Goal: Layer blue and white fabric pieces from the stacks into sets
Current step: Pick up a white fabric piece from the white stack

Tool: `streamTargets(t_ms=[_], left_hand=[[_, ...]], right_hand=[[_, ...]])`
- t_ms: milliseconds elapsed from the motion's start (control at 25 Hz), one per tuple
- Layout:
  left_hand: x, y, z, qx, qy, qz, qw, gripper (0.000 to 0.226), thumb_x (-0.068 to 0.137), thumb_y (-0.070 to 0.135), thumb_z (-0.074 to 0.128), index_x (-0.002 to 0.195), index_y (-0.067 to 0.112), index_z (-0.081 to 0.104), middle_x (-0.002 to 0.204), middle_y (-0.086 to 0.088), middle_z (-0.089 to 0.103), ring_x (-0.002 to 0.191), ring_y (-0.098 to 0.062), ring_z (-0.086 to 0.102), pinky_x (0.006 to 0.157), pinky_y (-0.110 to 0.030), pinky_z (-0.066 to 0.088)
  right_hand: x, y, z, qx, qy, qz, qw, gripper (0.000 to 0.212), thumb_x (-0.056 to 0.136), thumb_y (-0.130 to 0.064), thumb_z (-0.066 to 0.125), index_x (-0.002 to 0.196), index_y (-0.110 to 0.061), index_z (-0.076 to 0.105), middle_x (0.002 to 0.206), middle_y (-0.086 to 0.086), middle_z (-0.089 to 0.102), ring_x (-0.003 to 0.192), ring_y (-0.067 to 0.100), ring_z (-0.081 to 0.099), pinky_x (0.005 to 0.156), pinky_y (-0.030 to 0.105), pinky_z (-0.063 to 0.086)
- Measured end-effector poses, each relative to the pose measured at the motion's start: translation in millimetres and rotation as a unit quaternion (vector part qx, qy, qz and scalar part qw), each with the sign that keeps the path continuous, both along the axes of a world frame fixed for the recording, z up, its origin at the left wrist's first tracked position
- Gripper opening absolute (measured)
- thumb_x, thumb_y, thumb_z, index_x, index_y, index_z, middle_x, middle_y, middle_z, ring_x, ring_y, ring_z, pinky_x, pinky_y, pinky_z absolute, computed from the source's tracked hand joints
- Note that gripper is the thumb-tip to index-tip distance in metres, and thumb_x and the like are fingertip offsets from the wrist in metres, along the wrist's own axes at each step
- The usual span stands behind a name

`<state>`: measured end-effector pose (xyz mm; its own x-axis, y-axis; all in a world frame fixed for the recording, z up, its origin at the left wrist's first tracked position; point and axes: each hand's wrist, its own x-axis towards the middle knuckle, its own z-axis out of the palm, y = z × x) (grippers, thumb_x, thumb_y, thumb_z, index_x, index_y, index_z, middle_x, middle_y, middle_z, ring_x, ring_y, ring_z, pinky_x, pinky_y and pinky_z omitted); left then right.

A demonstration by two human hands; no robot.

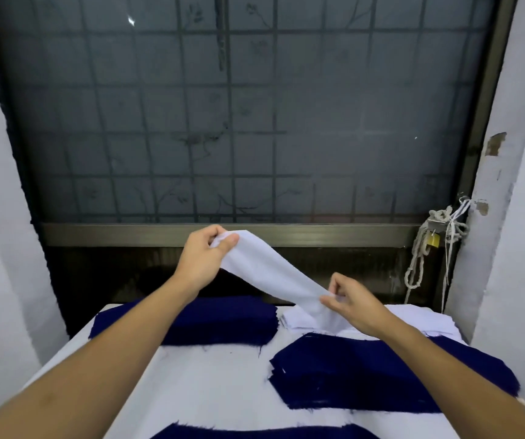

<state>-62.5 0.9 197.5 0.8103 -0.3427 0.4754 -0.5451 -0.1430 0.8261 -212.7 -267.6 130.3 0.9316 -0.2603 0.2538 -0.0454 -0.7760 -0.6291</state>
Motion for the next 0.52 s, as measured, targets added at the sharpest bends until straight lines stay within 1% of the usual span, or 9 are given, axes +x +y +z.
streamTargets(t_ms=[80, 120, 200, 320, 440, 520], left_hand=[[-2, 24, 2, -0.016, 0.008, 0.028, 0.999, 0.029, 0.098, 0.032, 0.065, 0.084, 0.007, 0.063, 0.080, -0.008, 0.064, 0.077, -0.014, 0.055, 0.072, -0.032, 0.042], [-2, 36, 1, -0.023, 0.013, 0.042, 0.999, 0.028, 0.098, 0.032, 0.065, 0.084, 0.007, 0.065, 0.081, -0.007, 0.065, 0.077, -0.014, 0.056, 0.072, -0.032, 0.042], [-2, 59, -6, -0.036, 0.029, 0.069, 0.997, 0.025, 0.098, 0.031, 0.066, 0.082, 0.011, 0.066, 0.079, -0.002, 0.068, 0.077, -0.014, 0.058, 0.072, -0.031, 0.044], [-5, 89, -26, -0.050, 0.067, 0.097, 0.992, 0.023, 0.098, 0.030, 0.066, 0.080, 0.015, 0.068, 0.080, -0.002, 0.073, 0.082, -0.021, 0.066, 0.076, -0.037, 0.052], [-10, 112, -56, -0.033, 0.086, 0.136, 0.986, 0.024, 0.100, 0.034, 0.063, 0.085, 0.016, 0.070, 0.085, -0.003, 0.073, 0.089, -0.023, 0.068, 0.082, -0.042, 0.057], [-14, 123, -79, -0.024, 0.109, 0.141, 0.984, 0.025, 0.101, 0.035, 0.062, 0.087, 0.016, 0.070, 0.087, -0.005, 0.072, 0.089, -0.024, 0.068, 0.079, -0.041, 0.058]], right_hand=[[-5, 11, -1, 0.006, -0.010, 0.001, 1.000, 0.017, 0.099, -0.021, 0.064, 0.089, -0.018, 0.051, 0.083, 0.000, 0.058, 0.074, 0.011, 0.054, 0.063, 0.020, 0.041], [-8, 15, -2, 0.017, -0.017, 0.005, 1.000, 0.014, 0.098, -0.020, 0.065, 0.091, -0.017, 0.053, 0.085, -0.001, 0.060, 0.076, 0.011, 0.058, 0.063, 0.019, 0.042], [-14, 18, -5, 0.046, -0.028, 0.022, 0.998, 0.009, 0.096, -0.020, 0.068, 0.093, -0.018, 0.060, 0.090, -0.003, 0.066, 0.083, 0.011, 0.065, 0.068, 0.020, 0.048], [-24, 16, -15, 0.046, -0.031, 0.019, 0.998, 0.006, 0.092, -0.027, 0.073, 0.087, -0.024, 0.071, 0.086, -0.006, 0.069, 0.087, 0.008, 0.066, 0.079, 0.025, 0.050], [-36, 11, -31, 0.070, -0.017, -0.003, 0.997, 0.011, 0.088, -0.032, 0.077, 0.085, -0.022, 0.076, 0.084, -0.004, 0.072, 0.084, 0.010, 0.068, 0.077, 0.027, 0.051], [-47, 9, -43, 0.105, -0.017, 0.000, 0.994, 0.012, 0.090, -0.031, 0.075, 0.084, -0.021, 0.079, 0.087, -0.001, 0.076, 0.084, 0.011, 0.071, 0.075, 0.023, 0.053]])
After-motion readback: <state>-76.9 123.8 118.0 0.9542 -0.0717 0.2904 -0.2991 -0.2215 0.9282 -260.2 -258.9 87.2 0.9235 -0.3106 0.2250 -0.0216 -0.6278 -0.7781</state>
